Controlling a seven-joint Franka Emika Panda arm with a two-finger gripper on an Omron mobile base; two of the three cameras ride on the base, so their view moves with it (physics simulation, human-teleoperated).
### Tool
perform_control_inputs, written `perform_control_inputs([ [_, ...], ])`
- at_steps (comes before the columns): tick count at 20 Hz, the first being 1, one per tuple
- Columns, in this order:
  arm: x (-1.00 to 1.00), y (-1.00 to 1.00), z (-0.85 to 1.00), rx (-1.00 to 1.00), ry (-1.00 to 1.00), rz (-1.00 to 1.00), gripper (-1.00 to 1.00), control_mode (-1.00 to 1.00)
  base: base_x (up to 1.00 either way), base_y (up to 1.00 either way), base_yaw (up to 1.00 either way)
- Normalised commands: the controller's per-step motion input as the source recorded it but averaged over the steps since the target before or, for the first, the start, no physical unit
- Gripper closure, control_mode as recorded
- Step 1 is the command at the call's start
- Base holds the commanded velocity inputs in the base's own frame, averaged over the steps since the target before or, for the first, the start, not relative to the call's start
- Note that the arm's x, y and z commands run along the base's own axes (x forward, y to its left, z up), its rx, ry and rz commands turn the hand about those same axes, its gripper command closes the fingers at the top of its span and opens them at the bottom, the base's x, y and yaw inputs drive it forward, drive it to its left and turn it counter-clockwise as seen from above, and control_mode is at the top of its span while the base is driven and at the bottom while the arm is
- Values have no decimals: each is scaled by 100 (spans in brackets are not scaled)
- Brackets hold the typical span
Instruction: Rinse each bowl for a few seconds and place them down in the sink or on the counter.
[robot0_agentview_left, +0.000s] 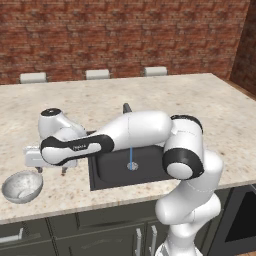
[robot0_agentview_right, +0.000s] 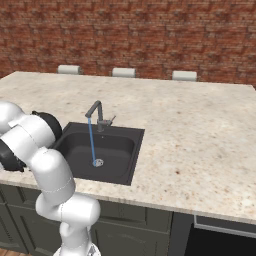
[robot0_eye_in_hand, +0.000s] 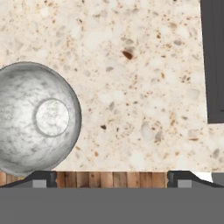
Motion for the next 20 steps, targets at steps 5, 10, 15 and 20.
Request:
perform_control_inputs([
  [5, 0, 16, -11, 0, -2, 1, -100, -100, 0, 0, 0],
  [10, 0, 12, -12, 0, -1, 0, -100, -100, 0, 0, 0],
  [15, -5, 2, -14, 0, -2, 0, -100, -100, 0, 0, 0],
  [20, -4, 5, -15, 0, -2, 0, -100, -100, 0, 0, 0],
])
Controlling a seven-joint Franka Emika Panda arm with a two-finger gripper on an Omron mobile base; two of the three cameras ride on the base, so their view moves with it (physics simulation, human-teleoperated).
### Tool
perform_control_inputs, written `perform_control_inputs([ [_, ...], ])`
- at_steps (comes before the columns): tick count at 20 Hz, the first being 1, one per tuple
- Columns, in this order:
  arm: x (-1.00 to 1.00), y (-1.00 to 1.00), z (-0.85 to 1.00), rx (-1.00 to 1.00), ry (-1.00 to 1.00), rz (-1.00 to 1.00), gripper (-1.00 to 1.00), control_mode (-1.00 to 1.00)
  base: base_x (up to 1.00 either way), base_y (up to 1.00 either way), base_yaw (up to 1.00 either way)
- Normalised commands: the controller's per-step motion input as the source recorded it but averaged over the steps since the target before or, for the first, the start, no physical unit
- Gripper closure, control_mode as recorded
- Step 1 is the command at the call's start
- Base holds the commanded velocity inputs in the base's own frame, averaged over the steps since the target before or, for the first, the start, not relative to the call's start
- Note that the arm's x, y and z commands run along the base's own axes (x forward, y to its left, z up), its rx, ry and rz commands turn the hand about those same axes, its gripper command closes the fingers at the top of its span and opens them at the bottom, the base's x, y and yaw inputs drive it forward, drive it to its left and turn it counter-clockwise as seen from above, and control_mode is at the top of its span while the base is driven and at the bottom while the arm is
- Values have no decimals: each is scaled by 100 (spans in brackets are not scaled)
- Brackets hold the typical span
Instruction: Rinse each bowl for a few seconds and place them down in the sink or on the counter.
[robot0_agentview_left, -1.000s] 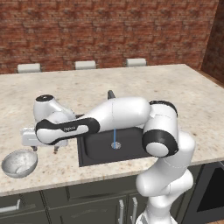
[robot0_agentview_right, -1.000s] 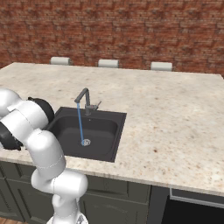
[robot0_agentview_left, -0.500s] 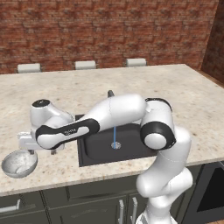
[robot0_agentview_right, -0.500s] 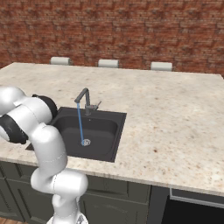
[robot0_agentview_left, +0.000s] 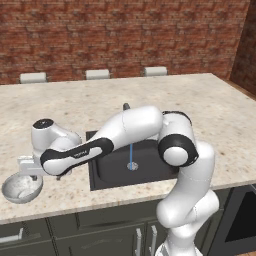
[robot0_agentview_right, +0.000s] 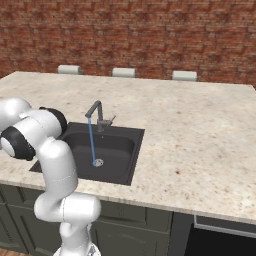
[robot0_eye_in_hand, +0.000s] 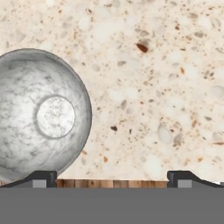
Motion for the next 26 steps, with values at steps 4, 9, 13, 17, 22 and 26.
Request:
perform_control_inputs([
  [4, 0, 0, -10, 0, -2, 0, -100, -100, 0, 0, 0],
  [9, 0, 0, -8, 0, -2, 1, -100, -100, 0, 0, 0],
  [13, 1, 0, -10, 0, -1, 1, -100, -100, 0, 0, 0],
  [17, 5, 2, -15, 0, 0, 1, -100, -100, 0, 0, 0],
  [22, 11, 5, -16, 0, 0, 1, -100, -100, 0, 0, 0],
  [26, 19, 13, -8, 0, -1, 0, -100, -100, 0, 0, 0],
])
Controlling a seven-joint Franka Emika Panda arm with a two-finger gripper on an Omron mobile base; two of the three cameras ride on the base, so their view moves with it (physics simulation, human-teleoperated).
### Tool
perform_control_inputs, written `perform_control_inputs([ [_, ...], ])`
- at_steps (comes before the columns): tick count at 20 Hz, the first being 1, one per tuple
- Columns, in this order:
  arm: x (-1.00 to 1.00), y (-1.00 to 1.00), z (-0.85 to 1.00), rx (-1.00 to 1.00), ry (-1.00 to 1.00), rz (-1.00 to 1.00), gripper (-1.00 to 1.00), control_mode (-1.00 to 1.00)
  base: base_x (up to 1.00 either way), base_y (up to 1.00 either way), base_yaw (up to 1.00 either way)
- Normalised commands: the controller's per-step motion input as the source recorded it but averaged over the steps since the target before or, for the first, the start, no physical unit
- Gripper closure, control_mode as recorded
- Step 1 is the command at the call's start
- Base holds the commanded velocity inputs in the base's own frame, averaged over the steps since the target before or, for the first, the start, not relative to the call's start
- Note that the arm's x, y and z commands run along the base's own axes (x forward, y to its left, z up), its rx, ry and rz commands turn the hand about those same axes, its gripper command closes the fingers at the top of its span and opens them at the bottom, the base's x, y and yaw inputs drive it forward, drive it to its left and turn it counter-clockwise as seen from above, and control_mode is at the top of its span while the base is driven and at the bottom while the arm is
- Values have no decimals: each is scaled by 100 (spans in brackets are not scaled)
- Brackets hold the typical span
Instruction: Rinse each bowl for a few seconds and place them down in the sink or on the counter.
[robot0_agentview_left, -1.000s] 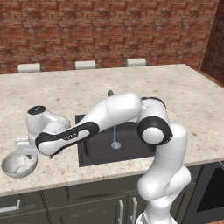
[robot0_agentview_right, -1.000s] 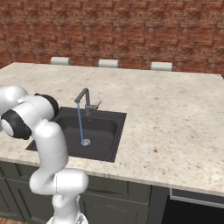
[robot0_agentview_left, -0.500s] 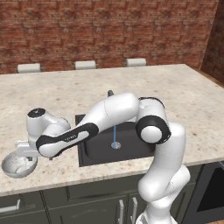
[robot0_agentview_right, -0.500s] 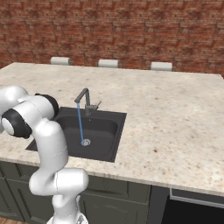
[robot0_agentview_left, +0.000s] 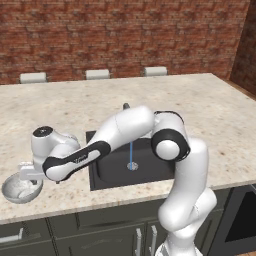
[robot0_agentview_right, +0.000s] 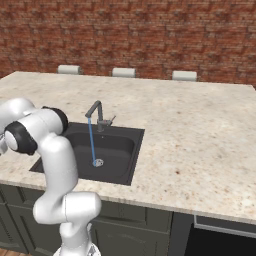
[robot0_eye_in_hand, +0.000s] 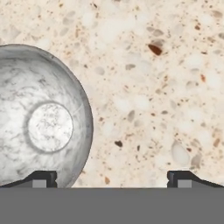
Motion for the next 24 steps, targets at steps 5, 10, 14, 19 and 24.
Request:
perform_control_inputs([
  [5, 24, 25, -1, 0, 0, 0, -100, -100, 0, 0, 0],
  [10, 18, 29, -3, 0, 0, 0, -100, -100, 0, 0, 0],
  [14, 7, 19, -16, 0, 0, 0, -100, -100, 0, 0, 0],
  [19, 0, 2, -28, 0, 1, 0, -100, -100, 0, 0, 0],
  [24, 0, 0, -28, 0, 0, 0, -100, -100, 0, 0, 0],
])
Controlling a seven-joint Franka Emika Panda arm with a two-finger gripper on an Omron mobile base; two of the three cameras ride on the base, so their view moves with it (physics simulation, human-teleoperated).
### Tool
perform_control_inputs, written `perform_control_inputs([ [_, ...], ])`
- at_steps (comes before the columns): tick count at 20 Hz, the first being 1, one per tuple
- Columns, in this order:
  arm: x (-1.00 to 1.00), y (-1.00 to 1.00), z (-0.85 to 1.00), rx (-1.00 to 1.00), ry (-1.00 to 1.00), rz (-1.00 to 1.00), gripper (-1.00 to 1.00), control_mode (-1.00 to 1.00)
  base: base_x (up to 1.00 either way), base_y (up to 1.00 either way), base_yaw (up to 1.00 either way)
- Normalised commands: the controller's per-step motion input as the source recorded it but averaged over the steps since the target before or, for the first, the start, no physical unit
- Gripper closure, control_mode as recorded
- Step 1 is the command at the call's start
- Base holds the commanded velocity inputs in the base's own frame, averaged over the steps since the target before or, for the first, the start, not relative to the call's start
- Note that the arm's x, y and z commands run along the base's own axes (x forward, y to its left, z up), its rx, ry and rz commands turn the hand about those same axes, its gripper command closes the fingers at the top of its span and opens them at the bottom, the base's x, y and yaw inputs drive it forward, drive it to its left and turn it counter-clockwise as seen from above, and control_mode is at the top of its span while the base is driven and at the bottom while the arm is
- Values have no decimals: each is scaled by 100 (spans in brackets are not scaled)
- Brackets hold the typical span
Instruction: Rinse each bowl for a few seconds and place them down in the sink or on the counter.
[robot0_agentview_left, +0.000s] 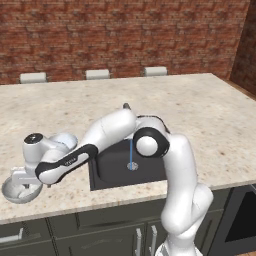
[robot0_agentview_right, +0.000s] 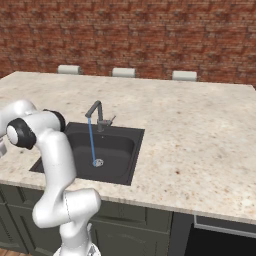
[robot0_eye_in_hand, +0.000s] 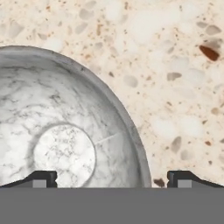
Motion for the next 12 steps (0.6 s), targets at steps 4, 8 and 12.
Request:
perform_control_inputs([
  [4, 0, 4, -26, 0, 0, 0, -100, -100, 0, 0, 0],
  [8, 2, 7, -19, 0, 0, 0, 100, -100, 0, 0, 0],
  [12, 0, 14, -15, 0, 0, 0, 100, -100, 0, 0, 0],
])
